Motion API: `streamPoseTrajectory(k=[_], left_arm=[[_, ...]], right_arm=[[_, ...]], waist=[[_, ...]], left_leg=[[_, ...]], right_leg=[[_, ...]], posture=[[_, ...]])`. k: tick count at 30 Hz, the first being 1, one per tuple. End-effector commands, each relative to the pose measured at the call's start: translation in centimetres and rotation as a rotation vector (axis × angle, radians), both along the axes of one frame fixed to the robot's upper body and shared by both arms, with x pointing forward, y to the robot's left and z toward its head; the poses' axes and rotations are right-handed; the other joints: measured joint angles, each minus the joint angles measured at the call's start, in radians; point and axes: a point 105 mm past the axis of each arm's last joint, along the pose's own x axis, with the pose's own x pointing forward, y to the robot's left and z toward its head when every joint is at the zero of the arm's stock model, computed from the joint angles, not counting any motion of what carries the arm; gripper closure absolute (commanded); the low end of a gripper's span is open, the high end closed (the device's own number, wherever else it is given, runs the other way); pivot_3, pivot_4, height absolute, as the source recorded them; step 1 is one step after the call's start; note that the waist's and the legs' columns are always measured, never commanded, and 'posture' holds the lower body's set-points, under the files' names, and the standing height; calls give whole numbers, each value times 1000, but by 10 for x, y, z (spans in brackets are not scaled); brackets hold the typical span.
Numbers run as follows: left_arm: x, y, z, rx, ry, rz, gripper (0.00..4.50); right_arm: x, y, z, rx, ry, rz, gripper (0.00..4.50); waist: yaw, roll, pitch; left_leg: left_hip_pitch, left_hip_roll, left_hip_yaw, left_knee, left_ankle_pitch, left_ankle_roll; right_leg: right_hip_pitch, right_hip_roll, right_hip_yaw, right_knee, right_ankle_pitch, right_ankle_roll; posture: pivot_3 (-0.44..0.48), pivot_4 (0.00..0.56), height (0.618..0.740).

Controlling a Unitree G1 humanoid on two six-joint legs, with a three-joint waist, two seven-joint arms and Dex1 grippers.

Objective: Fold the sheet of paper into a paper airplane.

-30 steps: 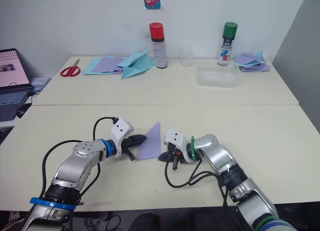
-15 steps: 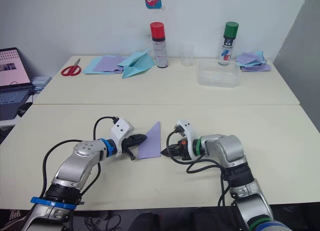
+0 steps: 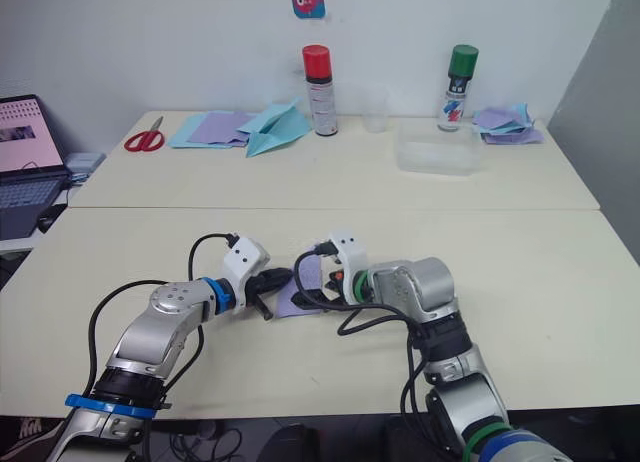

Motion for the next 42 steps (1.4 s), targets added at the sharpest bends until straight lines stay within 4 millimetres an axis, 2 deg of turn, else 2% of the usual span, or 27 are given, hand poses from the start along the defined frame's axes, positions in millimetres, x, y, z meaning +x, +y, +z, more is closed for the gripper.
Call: streamPoseTrajectory(k=[1,5,11,12,14,20,24,30,33,36,39,42], left_arm=[[-11,1,-28,22,109,13,4500],[-12,3,-28,19,109,19,4500],[-12,4,-28,17,107,23,4500],[-12,4,-27,16,107,24,4500],[-12,5,-27,11,105,25,4500],[-9,5,-20,-23,94,39,4500],[-7,9,-8,-75,68,53,4500],[-20,23,45,-181,-58,18,4500],[-37,31,73,-227,-78,-19,4500],[-55,37,84,-223,-62,-57,4500],[-75,33,87,-197,-35,-119,4500],[-90,26,85,-183,6,-160,4500]], right_arm=[[3,5,-12,-11,58,-39,19],[5,17,-4,59,106,-41,19],[7,23,7,116,111,-27,19],[8,22,8,121,110,-29,185],[8,22,8,131,116,-32,645],[10,23,7,157,140,-45,2896],[15,21,7,161,138,-60,4374],[21,10,26,186,83,48,4445],[19,5,46,139,-50,270,4445],[9,-7,52,33,-191,586,4445],[3,-20,58,-32,-165,832,4445],[2,-28,49,-109,-131,972,4445]], waist=[[-2,0,0],[-7,0,0],[-10,0,0],[-10,0,0],[-10,0,0],[-10,0,1],[-12,0,3],[-18,-4,13],[-18,-4,16],[-17,-4,20],[-20,-3,25],[-19,-4,30]], left_leg=[[0,0,0,0,0,0],[1,0,0,0,0,0],[0,0,0,0,0,0],[0,0,0,0,0,0],[0,0,0,0,0,0],[-2,0,0,-1,0,0],[-2,0,0,-1,0,0],[-5,1,0,-1,0,0],[-19,1,-1,1,0,0],[-20,1,-1,0,0,0],[-20,1,0,0,-1,1],[-20,1,-1,0,-1,1]], right_leg=[[0,0,0,0,0,0],[0,0,0,1,0,0],[0,0,0,0,0,0],[0,0,0,0,0,0],[0,0,0,0,0,0],[-1,0,0,0,0,0],[-1,0,0,-1,0,0],[-5,0,0,-1,0,0],[-17,1,-1,0,0,0],[-19,1,-1,0,0,0],[-18,1,-1,-1,0,0],[-19,0,-2,-1,1,-3]], posture=[[0,150,740],[0,150,740],[0,150,740],[0,150,740],[0,150,740],[0,150,740],[0,150,740],[0,150,740],[0,150,740],[0,150,740],[0,150,740],[0,150,740]])
